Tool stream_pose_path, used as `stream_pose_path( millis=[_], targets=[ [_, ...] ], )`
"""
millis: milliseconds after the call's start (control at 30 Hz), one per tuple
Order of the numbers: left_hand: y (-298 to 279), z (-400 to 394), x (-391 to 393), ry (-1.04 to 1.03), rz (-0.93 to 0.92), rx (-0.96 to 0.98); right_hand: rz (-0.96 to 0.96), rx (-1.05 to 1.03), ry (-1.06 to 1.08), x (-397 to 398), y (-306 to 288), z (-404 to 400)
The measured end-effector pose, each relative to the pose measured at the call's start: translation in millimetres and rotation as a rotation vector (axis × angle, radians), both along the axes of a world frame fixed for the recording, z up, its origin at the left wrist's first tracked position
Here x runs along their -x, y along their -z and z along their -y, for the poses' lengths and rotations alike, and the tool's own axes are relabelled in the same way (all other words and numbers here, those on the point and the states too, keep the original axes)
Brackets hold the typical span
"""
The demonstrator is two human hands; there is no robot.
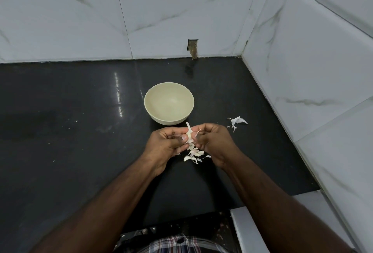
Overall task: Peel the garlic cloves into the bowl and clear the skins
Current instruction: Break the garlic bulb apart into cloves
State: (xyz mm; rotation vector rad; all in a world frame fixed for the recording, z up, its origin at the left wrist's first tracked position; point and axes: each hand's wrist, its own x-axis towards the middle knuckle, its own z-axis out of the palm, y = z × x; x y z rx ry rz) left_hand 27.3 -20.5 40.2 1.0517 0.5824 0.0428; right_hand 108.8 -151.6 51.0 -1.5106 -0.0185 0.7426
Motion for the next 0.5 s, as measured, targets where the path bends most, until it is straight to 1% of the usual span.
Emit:
stream_pose_path(
  millis=[167,300,500],
  targets=[
    [1.6,-0.4,0.3,0.001,0.012,-0.004,-0.078,-0.045,0.015,1.2,-0.1,1.7],
    [3.8,-0.1,0.5,-0.015,-0.002,-0.005,-0.040,0.007,-0.008,-0.3,1.8,2.2],
    [4.0,-1.7,-2.5,-0.021,-0.045,0.023,-0.040,0.007,0.012,-2.4,3.6,9.8]
  ],
)
